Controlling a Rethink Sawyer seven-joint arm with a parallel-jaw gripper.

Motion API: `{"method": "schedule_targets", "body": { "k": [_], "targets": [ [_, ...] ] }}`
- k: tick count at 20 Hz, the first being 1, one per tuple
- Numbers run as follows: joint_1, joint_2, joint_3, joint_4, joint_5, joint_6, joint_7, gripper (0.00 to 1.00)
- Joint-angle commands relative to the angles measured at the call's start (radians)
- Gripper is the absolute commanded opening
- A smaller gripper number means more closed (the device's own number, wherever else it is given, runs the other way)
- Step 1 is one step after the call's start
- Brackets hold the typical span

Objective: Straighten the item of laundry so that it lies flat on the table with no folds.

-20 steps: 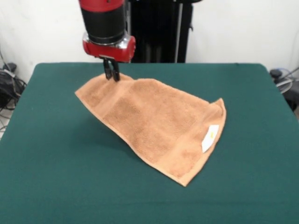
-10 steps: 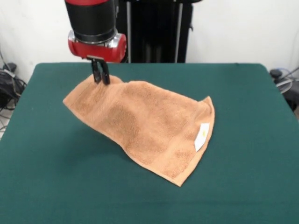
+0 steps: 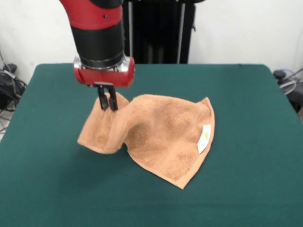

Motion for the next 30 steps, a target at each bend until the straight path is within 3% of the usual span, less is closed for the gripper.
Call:
{"method": "schedule_targets", "body": {
  "k": [1, 5, 6, 18, 27, 30],
  "targets": [
    [-0.007, 0.080, 0.134, -0.018, -0.072, -0.072, -0.192, 0.00],
    [-0.021, 0.079, 0.152, -0.012, -0.089, -0.095, -0.185, 0.00],
    [-0.026, 0.079, 0.161, -0.011, -0.102, -0.094, -0.175, 1.00],
    [-0.029, 0.085, 0.163, -0.007, -0.109, -0.057, -0.157, 1.00],
    [-0.055, 0.080, 0.136, 0.093, -0.101, -0.122, -0.077, 1.00],
    [-0.056, 0.031, 0.104, 0.151, -0.120, -0.144, -0.046, 1.00]
  ]
}}
